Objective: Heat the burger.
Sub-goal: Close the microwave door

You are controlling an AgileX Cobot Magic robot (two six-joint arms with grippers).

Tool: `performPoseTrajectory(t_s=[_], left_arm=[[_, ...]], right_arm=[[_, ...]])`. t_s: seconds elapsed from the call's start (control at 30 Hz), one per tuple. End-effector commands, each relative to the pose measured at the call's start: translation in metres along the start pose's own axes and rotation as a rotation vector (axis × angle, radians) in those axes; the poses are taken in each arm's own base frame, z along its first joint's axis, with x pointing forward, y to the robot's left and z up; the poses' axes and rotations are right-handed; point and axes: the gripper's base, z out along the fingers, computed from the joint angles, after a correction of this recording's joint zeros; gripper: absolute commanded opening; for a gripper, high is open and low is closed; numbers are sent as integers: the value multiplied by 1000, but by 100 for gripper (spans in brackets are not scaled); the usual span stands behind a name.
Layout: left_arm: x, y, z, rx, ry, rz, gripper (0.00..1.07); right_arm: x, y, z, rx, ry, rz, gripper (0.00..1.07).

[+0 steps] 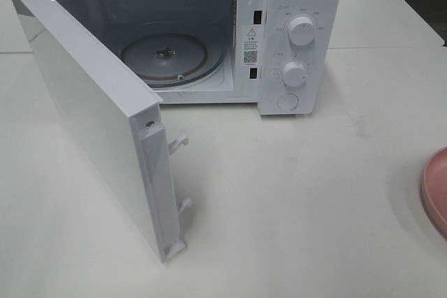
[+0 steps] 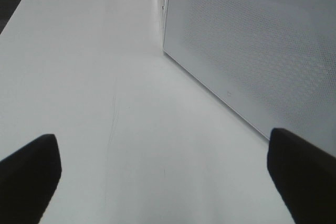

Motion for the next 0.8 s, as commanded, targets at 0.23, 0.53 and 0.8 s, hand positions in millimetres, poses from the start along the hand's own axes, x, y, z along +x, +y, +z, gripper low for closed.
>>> performPoseTrajectory(t_s=[0.23,0.53,0.8], left_arm=[[1,0,-3,5,-28,2,101],[1,0,-3,5,-28,2,101],[1,0,-3,5,-28,2,101]], right_arm=[[7,0,-8,10,-68,-2,75],[7,0,-8,10,-68,-2,75],[7,0,-8,10,-68,-2,75]])
